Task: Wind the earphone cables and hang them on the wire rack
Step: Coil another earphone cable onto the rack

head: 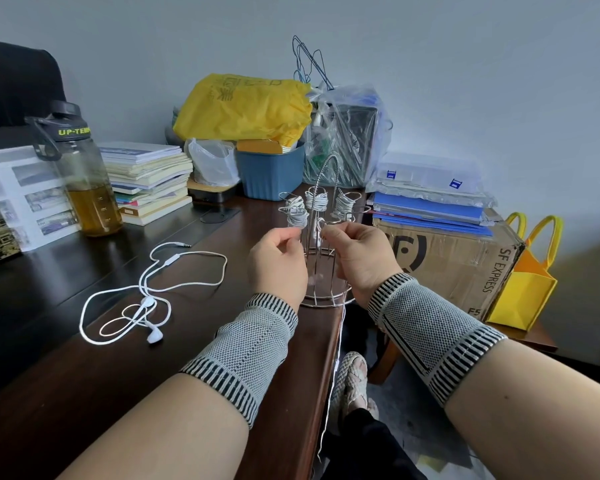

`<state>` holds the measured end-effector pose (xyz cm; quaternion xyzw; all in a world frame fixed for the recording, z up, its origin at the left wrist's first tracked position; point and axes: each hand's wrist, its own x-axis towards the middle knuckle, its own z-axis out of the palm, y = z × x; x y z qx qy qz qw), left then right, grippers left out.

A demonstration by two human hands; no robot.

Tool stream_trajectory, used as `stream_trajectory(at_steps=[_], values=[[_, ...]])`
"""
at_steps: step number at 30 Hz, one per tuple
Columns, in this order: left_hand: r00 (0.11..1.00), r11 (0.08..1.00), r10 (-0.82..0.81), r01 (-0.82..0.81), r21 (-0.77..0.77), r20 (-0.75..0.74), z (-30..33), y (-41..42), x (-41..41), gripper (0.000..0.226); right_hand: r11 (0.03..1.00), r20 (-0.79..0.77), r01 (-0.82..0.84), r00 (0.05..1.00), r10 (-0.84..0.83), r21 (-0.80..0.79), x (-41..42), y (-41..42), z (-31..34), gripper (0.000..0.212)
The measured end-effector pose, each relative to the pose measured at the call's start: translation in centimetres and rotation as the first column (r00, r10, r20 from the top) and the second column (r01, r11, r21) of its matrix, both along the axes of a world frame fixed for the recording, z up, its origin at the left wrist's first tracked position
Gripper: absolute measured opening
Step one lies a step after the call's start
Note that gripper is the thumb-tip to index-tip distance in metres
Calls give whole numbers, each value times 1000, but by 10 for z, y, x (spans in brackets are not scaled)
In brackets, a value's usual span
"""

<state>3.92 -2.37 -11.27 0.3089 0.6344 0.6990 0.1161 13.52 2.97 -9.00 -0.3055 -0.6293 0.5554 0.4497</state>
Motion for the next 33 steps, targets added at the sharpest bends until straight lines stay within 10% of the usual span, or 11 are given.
stream_trajectory(at_steps=[15,33], values=[[981,996,-75,64,-69,-180,0,-3,12,21,988,92,76,992,-89,134,0,5,-1,22],[887,924,-382,360,130,259,8,5,17,18,980,104,191,975,-195,48,-1,10,7,22]])
